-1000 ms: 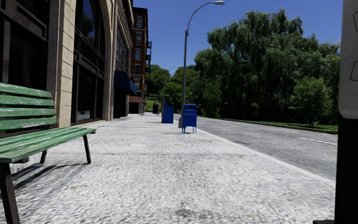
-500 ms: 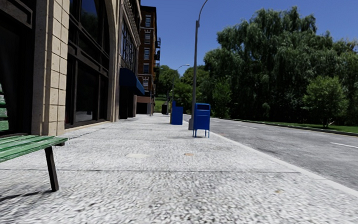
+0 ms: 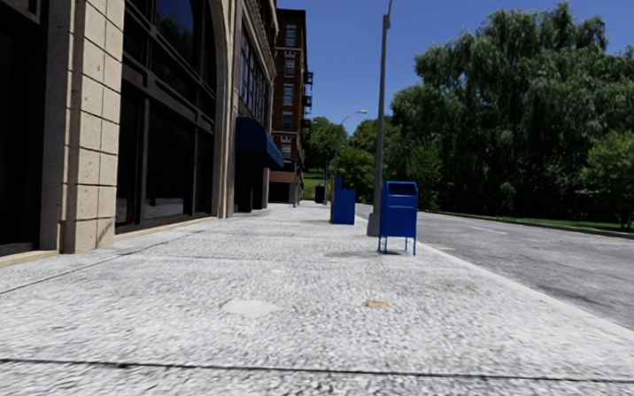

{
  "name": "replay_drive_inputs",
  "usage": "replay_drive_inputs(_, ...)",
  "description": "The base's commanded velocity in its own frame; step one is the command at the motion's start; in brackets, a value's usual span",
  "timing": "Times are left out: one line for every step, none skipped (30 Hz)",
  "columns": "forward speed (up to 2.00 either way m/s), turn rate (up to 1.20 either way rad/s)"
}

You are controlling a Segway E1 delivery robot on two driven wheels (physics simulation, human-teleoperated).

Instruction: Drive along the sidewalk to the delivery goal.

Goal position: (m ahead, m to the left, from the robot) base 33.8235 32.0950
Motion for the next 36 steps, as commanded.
replay_drive_inputs(2.0,0.33)
replay_drive_inputs(2.0,0.33)
replay_drive_inputs(2.0,0.33)
replay_drive_inputs(2.0,0.33)
replay_drive_inputs(2.0,0.33)
replay_drive_inputs(2.0,0.27)
replay_drive_inputs(2.0,0.0)
replay_drive_inputs(2.0,0.0)
replay_drive_inputs(2.0,0.0)
replay_drive_inputs(2.0,0.0)
replay_drive_inputs(2.0,0.0)
replay_drive_inputs(2.0,0.0)
replay_drive_inputs(2.0,0.0)
replay_drive_inputs(2.0,0.0)
replay_drive_inputs(2.0,0.0)
replay_drive_inputs(2.0,0.0)
replay_drive_inputs(2.0,0.0)
replay_drive_inputs(2.0,0.0)
replay_drive_inputs(2.0,0.0)
replay_drive_inputs(2.0,0.0)
replay_drive_inputs(2.0,0.0)
replay_drive_inputs(2.0,0.0)
replay_drive_inputs(2.0,0.0)
replay_drive_inputs(2.0,0.0)
replay_drive_inputs(2.0,0.0)
replay_drive_inputs(2.0,0.0)
replay_drive_inputs(2.0,0.0)
replay_drive_inputs(2.0,0.0)
replay_drive_inputs(2.0,0.0)
replay_drive_inputs(2.0,0.0)
replay_drive_inputs(2.0,0.0)
replay_drive_inputs(2.0,0.0)
replay_drive_inputs(2.0,0.0)
replay_drive_inputs(2.0,0.0)
replay_drive_inputs(2.0,0.0)
replay_drive_inputs(2.0,0.0)
